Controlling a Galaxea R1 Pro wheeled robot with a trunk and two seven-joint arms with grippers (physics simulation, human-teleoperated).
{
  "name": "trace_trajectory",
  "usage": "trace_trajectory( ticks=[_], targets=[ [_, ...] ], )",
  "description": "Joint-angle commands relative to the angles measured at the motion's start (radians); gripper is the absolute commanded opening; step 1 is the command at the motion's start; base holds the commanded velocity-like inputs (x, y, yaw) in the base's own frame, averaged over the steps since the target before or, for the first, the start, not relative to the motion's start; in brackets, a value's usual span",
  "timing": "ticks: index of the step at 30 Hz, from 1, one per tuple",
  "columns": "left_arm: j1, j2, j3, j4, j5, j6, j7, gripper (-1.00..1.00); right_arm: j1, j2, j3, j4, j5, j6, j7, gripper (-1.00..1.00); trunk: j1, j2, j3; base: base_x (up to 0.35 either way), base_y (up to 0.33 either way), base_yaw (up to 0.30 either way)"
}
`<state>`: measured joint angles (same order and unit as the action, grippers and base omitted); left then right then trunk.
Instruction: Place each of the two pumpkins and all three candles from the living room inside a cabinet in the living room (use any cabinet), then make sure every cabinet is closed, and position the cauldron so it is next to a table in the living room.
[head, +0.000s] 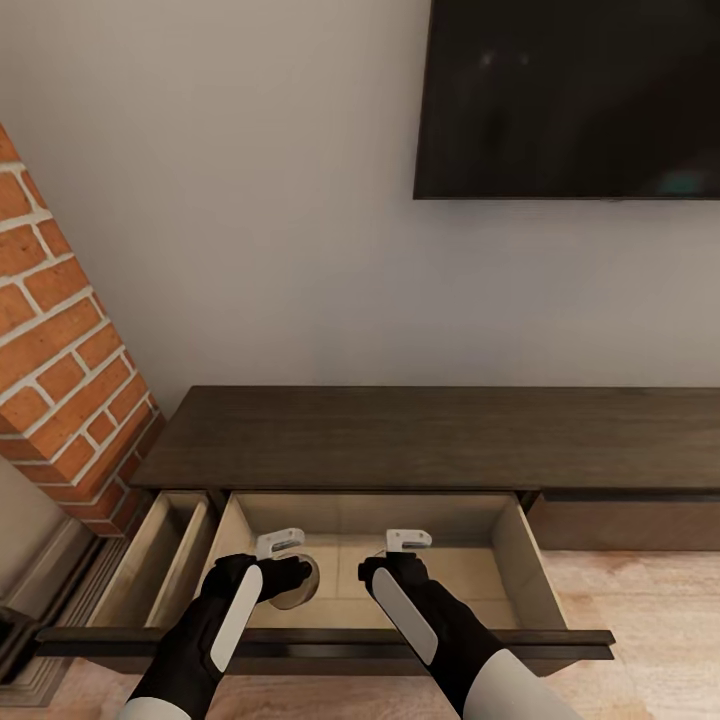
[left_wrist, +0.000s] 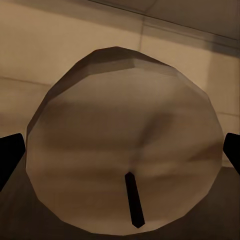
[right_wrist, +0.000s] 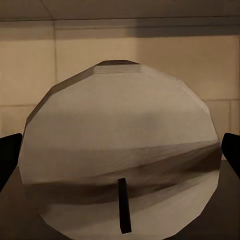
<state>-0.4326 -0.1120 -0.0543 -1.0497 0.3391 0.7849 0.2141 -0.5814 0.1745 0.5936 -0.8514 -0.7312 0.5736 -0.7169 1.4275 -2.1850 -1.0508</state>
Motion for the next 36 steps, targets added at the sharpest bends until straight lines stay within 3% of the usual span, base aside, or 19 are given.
trace_trajectory(
  ticks=[1,11,12,19,20,36],
  targets=[
    [0.000,0.000,-0.001,0.000,-0.002,0.000,0.002,-1.00,0.000,0.000,0.000,0.000,0.000,0.000,-0.001,-1.00,0.000,0.000,0.000,0.000,0.000,0.000],
    [0.000,-0.001,0.001,-0.002,-0.001,0.005,0.002,-1.00,0.000,0.000,0.000,0.000,-0.001,0.002,-0.001,-1.00,0.000,0.000,0.000,0.000,0.000,0.000],
    [0.000,0.000,0.001,-0.002,-0.001,0.006,0.002,-1.00,0.000,0.000,0.000,0.000,-0.001,0.002,-0.001,1.00,0.000,0.000,0.000,0.000,0.000,0.000],
    [0.000,-0.001,0.002,-0.003,0.000,0.014,0.001,-1.00,0.000,0.000,0.000,0.000,-0.001,0.002,-0.001,1.00,0.000,0.000,0.000,0.000,0.000,0.000],
    [0.000,0.000,0.002,-0.003,0.000,0.014,0.001,1.00,0.000,0.000,0.000,0.000,-0.001,0.003,-0.001,1.00,0.000,0.000,0.000,0.000,0.000,0.000],
    [0.000,0.001,0.006,-0.005,0.001,0.005,0.001,1.00,0.000,0.000,0.000,0.000,-0.002,0.003,-0.001,1.00,0.000,0.000,0.000,-0.059,-0.009,0.000]
  ],
)
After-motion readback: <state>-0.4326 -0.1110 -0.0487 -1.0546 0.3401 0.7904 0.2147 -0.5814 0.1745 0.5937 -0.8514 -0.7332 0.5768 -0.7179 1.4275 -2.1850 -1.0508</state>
